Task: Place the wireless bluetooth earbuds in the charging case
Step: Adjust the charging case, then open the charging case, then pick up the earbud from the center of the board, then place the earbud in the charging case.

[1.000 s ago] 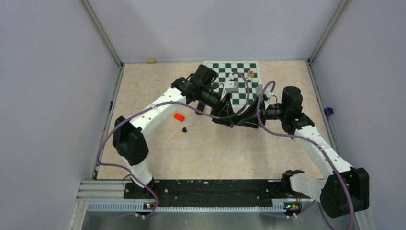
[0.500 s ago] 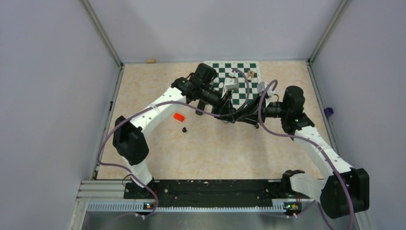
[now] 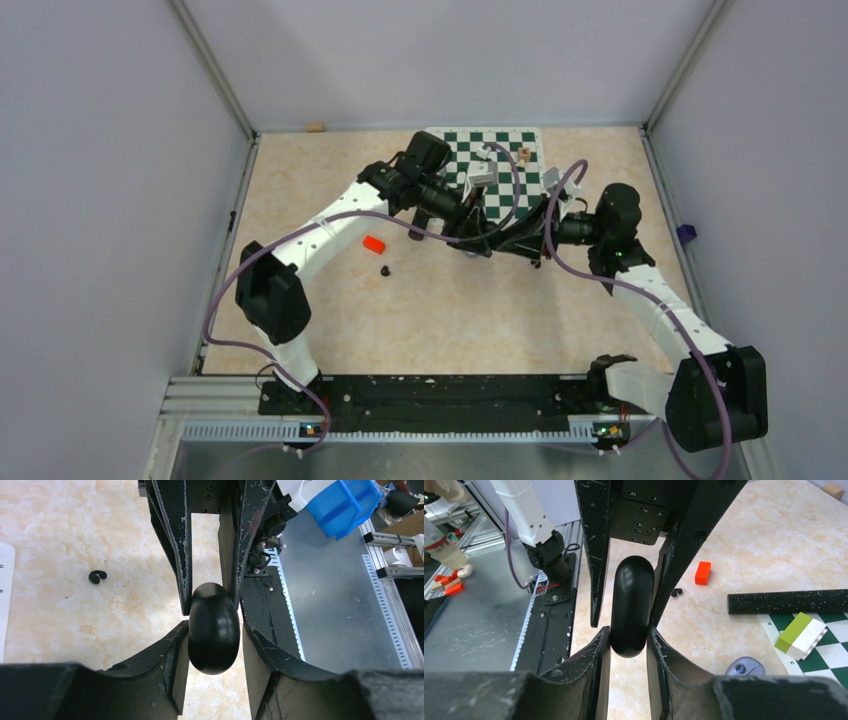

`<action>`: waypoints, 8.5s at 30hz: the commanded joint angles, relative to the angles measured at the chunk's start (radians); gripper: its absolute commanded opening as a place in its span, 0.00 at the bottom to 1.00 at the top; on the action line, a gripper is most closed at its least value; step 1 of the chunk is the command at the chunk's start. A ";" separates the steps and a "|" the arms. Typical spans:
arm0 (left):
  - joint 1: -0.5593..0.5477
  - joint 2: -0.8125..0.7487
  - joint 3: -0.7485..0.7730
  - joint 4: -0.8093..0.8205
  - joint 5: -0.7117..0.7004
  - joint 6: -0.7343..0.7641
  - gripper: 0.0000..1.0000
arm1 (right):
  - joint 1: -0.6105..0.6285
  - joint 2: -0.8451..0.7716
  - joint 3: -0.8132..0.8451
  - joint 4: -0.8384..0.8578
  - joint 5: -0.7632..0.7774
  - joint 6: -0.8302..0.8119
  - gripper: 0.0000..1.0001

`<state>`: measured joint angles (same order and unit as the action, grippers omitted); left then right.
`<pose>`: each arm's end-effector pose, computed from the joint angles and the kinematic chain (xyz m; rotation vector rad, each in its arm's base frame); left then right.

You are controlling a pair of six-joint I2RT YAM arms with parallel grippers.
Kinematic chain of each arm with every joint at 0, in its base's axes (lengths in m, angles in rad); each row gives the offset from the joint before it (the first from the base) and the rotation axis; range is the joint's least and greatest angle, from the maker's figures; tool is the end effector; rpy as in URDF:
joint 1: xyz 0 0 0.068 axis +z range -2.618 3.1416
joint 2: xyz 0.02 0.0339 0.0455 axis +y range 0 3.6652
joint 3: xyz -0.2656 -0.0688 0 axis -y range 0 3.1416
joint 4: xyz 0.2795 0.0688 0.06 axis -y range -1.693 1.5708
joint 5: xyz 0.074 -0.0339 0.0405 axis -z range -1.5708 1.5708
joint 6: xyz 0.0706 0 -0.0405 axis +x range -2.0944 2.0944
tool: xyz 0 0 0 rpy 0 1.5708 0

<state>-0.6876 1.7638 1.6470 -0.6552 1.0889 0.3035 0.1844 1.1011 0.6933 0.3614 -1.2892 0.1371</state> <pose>0.2941 -0.3225 0.3267 1.5142 1.6392 -1.4592 0.2566 0.1169 0.2902 -1.0475 1.3892 1.2649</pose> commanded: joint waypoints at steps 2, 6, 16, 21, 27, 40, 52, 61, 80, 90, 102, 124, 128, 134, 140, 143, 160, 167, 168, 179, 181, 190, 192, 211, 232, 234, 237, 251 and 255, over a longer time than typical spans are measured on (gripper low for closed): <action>0.011 -0.040 -0.014 0.040 0.059 -0.032 0.47 | -0.016 0.015 -0.007 0.122 -0.025 0.076 0.00; 0.019 -0.046 -0.016 0.052 0.057 -0.043 0.47 | -0.016 0.020 -0.004 0.111 -0.044 0.070 0.00; 0.025 -0.060 -0.036 0.076 0.027 -0.052 0.56 | -0.016 0.037 0.012 0.056 -0.055 0.040 0.00; 0.025 -0.055 -0.038 0.084 0.013 -0.057 0.56 | -0.016 0.041 0.014 0.044 -0.050 0.032 0.00; 0.023 -0.049 -0.037 0.094 -0.001 -0.067 0.56 | -0.013 0.056 0.021 0.032 -0.048 0.030 0.00; 0.022 -0.039 -0.041 0.101 0.004 -0.071 0.44 | -0.008 0.049 0.023 0.022 -0.009 0.017 0.00; 0.019 -0.047 -0.041 0.100 0.009 -0.072 0.56 | -0.007 0.034 0.002 0.101 0.021 0.074 0.00; 0.020 -0.048 -0.038 0.103 0.023 -0.076 0.34 | -0.008 0.038 -0.001 0.103 0.021 0.073 0.00; 0.019 -0.038 -0.042 0.092 0.008 -0.060 0.00 | -0.044 0.112 0.043 0.124 -0.034 0.186 0.54; 0.012 -0.031 -0.046 0.089 0.010 -0.053 0.00 | -0.068 0.107 0.031 0.198 0.015 0.258 0.58; 0.011 -0.046 -0.047 0.086 0.014 -0.054 0.00 | -0.126 -0.002 0.044 0.040 0.102 0.074 0.61; 0.216 -0.265 -0.131 0.253 -0.041 -0.207 0.00 | -0.230 -0.052 0.133 -0.744 0.490 -0.689 0.72; 0.288 -0.337 -0.208 0.304 -0.039 -0.209 0.00 | -0.231 0.043 0.114 -0.752 0.622 -0.713 0.66; 0.306 -0.464 -0.447 0.534 -0.023 -0.277 0.00 | -0.230 0.296 0.237 -0.892 0.663 -0.739 0.51; 0.300 -0.487 -0.544 0.691 0.005 -0.367 0.00 | -0.230 0.502 0.318 -0.946 0.665 -0.748 0.48; 0.293 -0.483 -0.568 0.754 0.025 -0.410 0.00 | -0.230 0.556 0.321 -0.946 0.662 -0.752 0.46; 0.284 -0.466 -0.635 0.874 0.043 -0.470 0.00 | -0.156 0.695 0.373 -0.918 0.731 -0.712 0.34; 0.284 -0.461 -0.644 0.889 0.040 -0.477 0.00 | -0.126 0.717 0.369 -0.915 0.742 -0.705 0.34; 0.283 -0.461 -0.646 0.893 0.040 -0.478 0.00 | -0.127 0.718 0.369 -0.915 0.744 -0.705 0.34; 0.283 -0.460 -0.650 0.901 0.039 -0.479 0.00 | -0.118 0.740 0.379 -0.980 0.647 -0.738 0.29; 0.283 -0.459 -0.650 0.901 0.038 -0.478 0.00 | -0.116 0.745 0.383 -1.002 0.632 -0.751 0.28; 0.284 -0.454 -0.650 0.900 0.038 -0.475 0.00 | -0.115 0.752 0.396 -1.110 0.519 -0.844 0.16; 0.283 -0.452 -0.650 0.900 0.037 -0.475 0.00 | -0.116 0.751 0.400 -1.123 0.499 -0.857 0.11; 0.279 -0.436 -0.649 0.904 0.037 -0.483 0.00 | -0.116 0.629 0.352 -1.012 0.533 -0.827 0.10; 0.244 -0.365 -0.528 0.720 0.106 -0.365 0.00 | -0.089 0.044 0.444 -0.847 0.325 -0.624 0.00; 0.244 -0.348 -0.428 0.566 0.105 -0.256 0.00 | -0.067 0.005 0.469 -0.800 0.301 -0.575 0.00; 0.243 -0.321 -0.316 0.381 0.093 -0.102 0.00 | -0.035 -0.039 0.507 -0.717 0.250 -0.487 0.00; 0.132 -0.277 -0.451 0.527 0.199 -0.131 0.00 | 0.085 -0.158 0.285 -0.229 0.098 -0.123 0.00; 0.123 -0.260 -0.439 0.513 0.202 -0.124 0.00 | 0.098 -0.184 0.253 -0.271 0.095 -0.198 0.00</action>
<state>-0.5613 1.5036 1.1969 -0.1806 1.2430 0.1516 0.2638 0.9646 0.9607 0.0574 -1.1561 -0.0250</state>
